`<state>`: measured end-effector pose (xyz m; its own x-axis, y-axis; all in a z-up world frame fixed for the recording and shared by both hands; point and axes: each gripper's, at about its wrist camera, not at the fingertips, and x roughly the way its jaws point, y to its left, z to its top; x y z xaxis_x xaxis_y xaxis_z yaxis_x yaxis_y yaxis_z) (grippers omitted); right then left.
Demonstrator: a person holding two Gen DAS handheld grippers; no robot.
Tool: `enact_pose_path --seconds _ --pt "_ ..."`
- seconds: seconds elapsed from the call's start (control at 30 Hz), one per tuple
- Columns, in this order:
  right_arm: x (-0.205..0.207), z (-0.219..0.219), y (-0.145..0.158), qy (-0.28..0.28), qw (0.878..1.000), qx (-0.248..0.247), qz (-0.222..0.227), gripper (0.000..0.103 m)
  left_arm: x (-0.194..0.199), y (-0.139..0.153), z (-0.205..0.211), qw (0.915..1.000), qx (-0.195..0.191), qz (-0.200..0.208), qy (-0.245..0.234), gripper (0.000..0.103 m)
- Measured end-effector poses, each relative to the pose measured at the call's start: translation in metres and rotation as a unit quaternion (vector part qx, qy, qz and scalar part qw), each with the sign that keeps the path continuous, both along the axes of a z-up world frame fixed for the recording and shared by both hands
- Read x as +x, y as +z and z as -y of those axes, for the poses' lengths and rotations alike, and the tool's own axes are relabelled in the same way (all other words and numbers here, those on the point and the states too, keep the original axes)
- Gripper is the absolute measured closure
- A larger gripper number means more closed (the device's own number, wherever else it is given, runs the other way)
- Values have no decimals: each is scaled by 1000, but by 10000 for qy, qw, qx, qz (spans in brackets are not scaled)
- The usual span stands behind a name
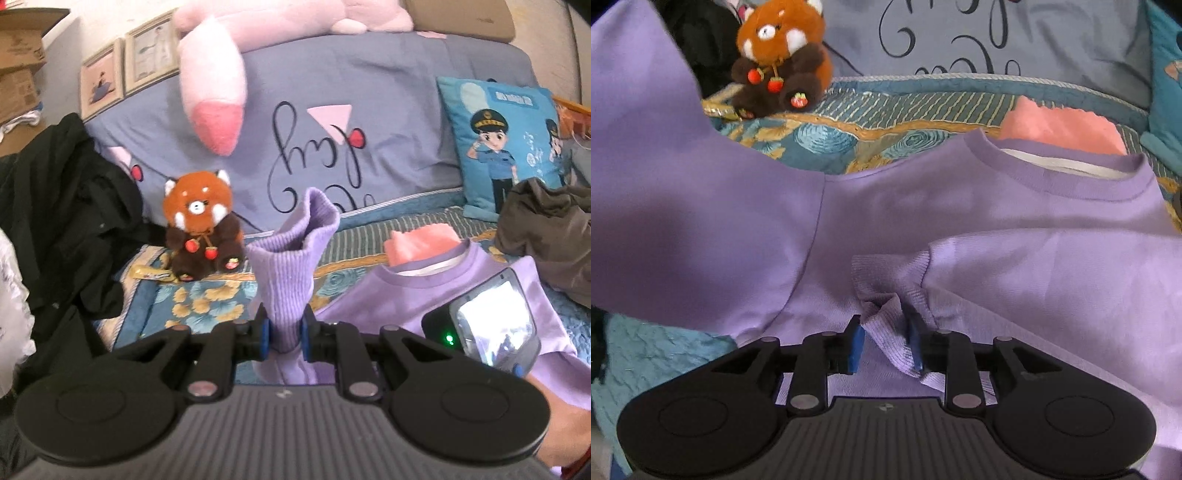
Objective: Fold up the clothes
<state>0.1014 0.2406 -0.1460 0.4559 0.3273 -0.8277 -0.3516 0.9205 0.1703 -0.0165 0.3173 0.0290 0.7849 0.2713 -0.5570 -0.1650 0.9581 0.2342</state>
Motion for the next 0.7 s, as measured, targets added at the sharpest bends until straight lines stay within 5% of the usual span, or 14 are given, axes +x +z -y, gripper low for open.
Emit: enact_pose_path --seconds 0.4,0.7 --pt "8 41 -9 -431 9869 1453 -552 83 12 -8 42 9997 -147 -96 -139 86" --pt "0 45 22 -708 9744 2133 -86 87 4 2 29 9998 -190 -53 9 86"
